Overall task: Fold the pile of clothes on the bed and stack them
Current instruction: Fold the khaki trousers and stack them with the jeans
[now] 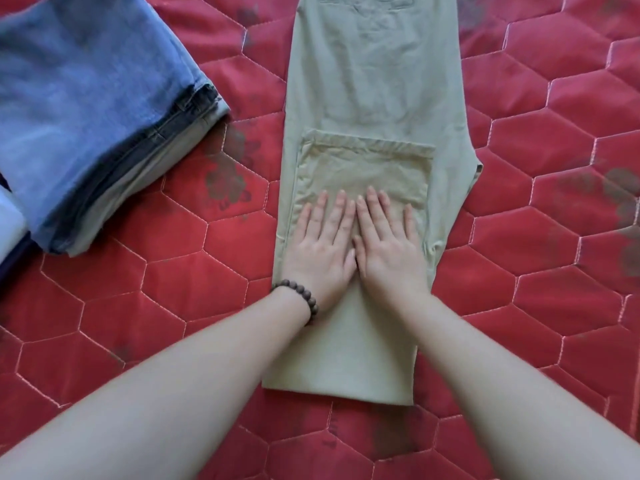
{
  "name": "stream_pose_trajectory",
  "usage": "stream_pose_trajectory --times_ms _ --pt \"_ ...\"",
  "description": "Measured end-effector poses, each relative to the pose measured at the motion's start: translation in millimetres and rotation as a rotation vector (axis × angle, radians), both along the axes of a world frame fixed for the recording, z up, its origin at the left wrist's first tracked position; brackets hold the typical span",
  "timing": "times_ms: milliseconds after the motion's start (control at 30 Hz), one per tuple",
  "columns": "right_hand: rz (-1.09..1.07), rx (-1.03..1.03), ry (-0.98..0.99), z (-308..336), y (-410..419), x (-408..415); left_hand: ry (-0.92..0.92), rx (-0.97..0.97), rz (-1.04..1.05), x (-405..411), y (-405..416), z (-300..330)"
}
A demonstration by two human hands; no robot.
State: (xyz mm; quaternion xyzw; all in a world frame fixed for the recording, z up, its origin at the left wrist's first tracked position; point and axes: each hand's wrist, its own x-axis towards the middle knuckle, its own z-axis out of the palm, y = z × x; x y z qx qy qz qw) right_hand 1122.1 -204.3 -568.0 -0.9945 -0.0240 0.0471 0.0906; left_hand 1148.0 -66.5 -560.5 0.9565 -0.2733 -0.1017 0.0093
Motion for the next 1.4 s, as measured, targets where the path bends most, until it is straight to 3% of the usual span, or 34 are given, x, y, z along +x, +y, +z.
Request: stream_pose_trajectory --times_ms 167,467,600,800,900,1033,1100,1200,1300,1400 --pt "0.08 -0.066 0.044 1.9 -36.5 62.4 -0.014 -0.024 -0.053 77.4 -1.5 -2.6" --pt "0.078 -0.039 0.05 8.1 -44.1 70.0 -0.033 -0.051 -0.042 91.4 -0.5 -0.7" --pt "-0.035 -0.005 0.036 20.3 -60.6 89.6 -0.12 -0.082 -0.007 121.5 -11.3 12.4" --pt "-0.025 0.035 0.242 48.0 -82.3 129.2 0.118 0.052 -0.138 169.2 -12.8 37.0" --pt "-0.021 0.22 0.282 56.7 -88.1 131.3 0.16 -0.133 -0.121 171.1 -5.8 41.6" --pt "-0.218 0.507 0.166 70.3 -92.0 150.1 0.134 -0.395 0.017 190.2 -9.2 48.6" --pt "-0.259 0.442 0.12 69.3 -89.2 163.0 0.132 -0.39 0.128 199.6 -15.6 48.3" --pt "-0.321 0.114 0.08 57.0 -80.7 165.6 -0.006 -0.191 0.204 191.4 -23.1 43.0" --pt "-0.252 0.05 -0.113 48.7 -54.3 144.2 -0.119 -0.227 0.038 158.6 -27.6 30.8" --pt "-0.036 0.087 -0.11 20.8 -18.7 99.3 0.019 -0.171 -0.099 105.8 -24.7 13.3"
